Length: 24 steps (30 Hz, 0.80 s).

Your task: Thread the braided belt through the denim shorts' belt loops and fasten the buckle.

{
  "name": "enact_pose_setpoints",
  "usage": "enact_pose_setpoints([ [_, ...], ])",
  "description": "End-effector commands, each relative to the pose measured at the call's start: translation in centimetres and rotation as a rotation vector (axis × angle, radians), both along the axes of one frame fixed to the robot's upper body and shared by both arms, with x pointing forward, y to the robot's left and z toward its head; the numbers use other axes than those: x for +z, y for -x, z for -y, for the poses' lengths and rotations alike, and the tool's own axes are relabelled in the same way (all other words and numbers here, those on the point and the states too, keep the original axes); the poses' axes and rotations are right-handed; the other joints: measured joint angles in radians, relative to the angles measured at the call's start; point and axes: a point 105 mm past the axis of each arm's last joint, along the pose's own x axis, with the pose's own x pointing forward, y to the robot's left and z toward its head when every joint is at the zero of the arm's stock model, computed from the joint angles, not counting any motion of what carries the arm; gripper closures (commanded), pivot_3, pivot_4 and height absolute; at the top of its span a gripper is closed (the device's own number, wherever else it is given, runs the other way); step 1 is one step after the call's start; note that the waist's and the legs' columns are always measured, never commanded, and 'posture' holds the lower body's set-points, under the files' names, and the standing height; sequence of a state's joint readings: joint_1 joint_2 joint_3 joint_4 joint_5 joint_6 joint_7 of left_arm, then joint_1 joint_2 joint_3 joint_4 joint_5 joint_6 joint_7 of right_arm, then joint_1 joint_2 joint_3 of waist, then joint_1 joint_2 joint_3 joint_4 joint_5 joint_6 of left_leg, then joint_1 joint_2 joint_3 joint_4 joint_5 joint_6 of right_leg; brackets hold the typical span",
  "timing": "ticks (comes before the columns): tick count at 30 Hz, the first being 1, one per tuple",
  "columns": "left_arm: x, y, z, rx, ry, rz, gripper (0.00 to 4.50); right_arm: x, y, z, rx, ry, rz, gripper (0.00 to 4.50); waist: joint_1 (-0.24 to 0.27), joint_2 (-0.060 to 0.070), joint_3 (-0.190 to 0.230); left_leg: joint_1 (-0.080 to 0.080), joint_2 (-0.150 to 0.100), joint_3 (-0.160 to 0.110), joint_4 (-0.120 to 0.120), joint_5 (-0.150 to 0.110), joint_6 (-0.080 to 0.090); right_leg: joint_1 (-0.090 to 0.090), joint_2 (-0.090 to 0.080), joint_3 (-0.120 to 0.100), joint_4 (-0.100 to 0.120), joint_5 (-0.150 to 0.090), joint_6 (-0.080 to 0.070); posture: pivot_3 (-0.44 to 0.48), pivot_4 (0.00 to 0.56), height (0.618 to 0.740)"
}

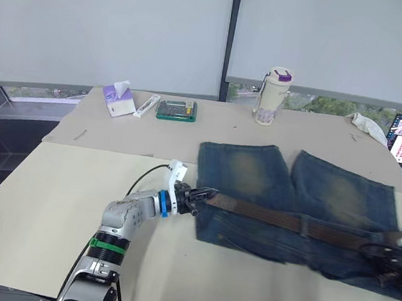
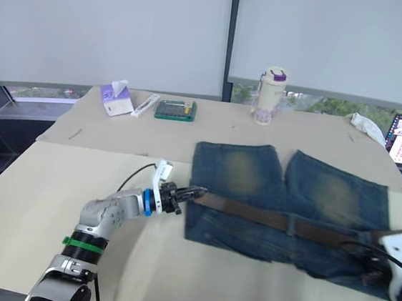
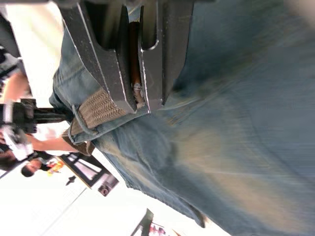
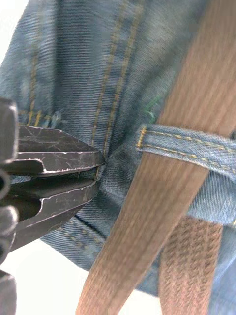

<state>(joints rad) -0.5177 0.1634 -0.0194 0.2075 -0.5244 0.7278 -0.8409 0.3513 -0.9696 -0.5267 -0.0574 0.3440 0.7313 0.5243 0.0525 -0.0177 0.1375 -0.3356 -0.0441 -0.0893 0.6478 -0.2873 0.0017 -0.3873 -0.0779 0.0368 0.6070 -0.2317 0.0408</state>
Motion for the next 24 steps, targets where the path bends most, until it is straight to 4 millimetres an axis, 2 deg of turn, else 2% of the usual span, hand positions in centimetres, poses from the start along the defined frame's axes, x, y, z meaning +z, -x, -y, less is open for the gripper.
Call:
enact_pose_setpoints([
  [1, 1.3, 0.2, 0.4, -0.020, 0.037, 0.029, 4.50, 0.9, 1.0, 2.3, -0.115, 0.047, 0.064, 4.48, -0.008, 0.000, 0.000, 0.000, 0.000, 0.000, 0.000, 0.000, 0.000, 0.000, 0.000, 0.000, 0.000, -0.002, 0.004, 0.000, 0.150, 0.740],
  [4, 1.3, 0.3, 0.6, -0.031, 0.034, 0.026, 4.50, 2.7, -0.1, 1.9, -0.082, 0.046, 0.178, 4.48, -0.023, 0.002, -0.001, 0.000, 0.001, 0.001, -0.001, 0.000, 0.000, 0.000, 0.001, 0.001, 0.001, -0.004, 0.006, 0.000, 0.150, 0.740],
  [7, 1.4, 0.2, 0.4, -0.030, 0.037, 0.024, 4.50, 4.1, -0.4, 1.4, -0.028, 0.018, 0.201, 3.27, -0.033, 0.005, -0.001, 0.001, 0.000, 0.002, -0.001, 0.000, 0.000, -0.001, 0.001, 0.002, 0.002, -0.004, 0.006, 0.000, 0.150, 0.740],
  [8, 1.4, 0.2, 0.4, -0.030, 0.036, 0.025, 4.50, 4.6, -0.6, 0.9, 0.005, 0.002, 0.215, 3.00, -0.036, 0.005, -0.001, 0.001, 0.000, 0.002, -0.001, 0.000, 0.000, -0.001, 0.001, 0.002, 0.002, -0.004, 0.007, 0.000, 0.150, 0.740],
  [10, 1.7, 0.2, 0.3, -0.032, 0.060, 0.019, 4.50, 7.0, -0.8, 0.0, 0.051, -0.069, 0.285, 2.30, -0.042, 0.006, -0.001, 0.001, 0.000, 0.002, -0.001, 0.000, 0.000, -0.001, 0.001, 0.002, 0.002, -0.004, 0.006, 0.000, 0.150, 0.740],
  [13, 2.4, 0.4, 0.4, -0.040, 0.101, 0.001, 4.50, 9.5, -0.2, -1.7, 0.139, -0.190, 0.308, 1.33, -0.045, 0.007, -0.001, 0.001, 0.000, 0.003, -0.001, 0.000, 0.000, -0.001, 0.002, 0.003, 0.002, -0.004, 0.007, 0.000, 0.150, 0.740],
  [15, 2.6, 0.5, 0.5, -0.051, 0.129, -0.023, 4.50, 10.9, -0.1, -4.2, 0.271, -0.263, 0.308, 0.63, -0.046, 0.006, 0.000, 0.001, 0.000, 0.003, -0.001, 0.000, 0.001, -0.001, 0.002, 0.003, 0.002, -0.004, 0.007, 0.000, 0.150, 0.740],
  [17, 2.8, 0.7, 0.6, -0.069, 0.166, -0.054, 4.50, 11.6, -0.9, -7.5, 0.378, -0.387, 0.345, 0.01, -0.052, 0.005, 0.000, 0.001, 0.000, 0.003, -0.002, 0.000, 0.001, 0.000, 0.003, 0.003, 0.001, -0.004, 0.007, 0.000, 0.150, 0.740],
  [20, 3.1, 1.0, 1.1, -0.098, 0.222, -0.106, 4.50, 10.9, -2.0, -15.8, 0.607, -0.730, 0.382, 0.01, -0.056, 0.004, 0.000, 0.001, 0.004, 0.003, -0.002, 0.000, 0.001, 0.000, 0.004, 0.002, 0.002, -0.004, 0.007, 0.000, 0.150, 0.740],
  [24, 4.1, 1.3, 1.4, -0.111, 0.307, -0.153, 4.50, 9.7, -2.1, -21.9, 0.713, -0.970, 0.366, 0.01, -0.052, 0.007, -0.001, 0.001, 0.004, 0.001, -0.002, 0.000, 0.001, -0.002, 0.003, 0.002, 0.003, -0.003, 0.004, 0.000, 0.150, 0.740],
])
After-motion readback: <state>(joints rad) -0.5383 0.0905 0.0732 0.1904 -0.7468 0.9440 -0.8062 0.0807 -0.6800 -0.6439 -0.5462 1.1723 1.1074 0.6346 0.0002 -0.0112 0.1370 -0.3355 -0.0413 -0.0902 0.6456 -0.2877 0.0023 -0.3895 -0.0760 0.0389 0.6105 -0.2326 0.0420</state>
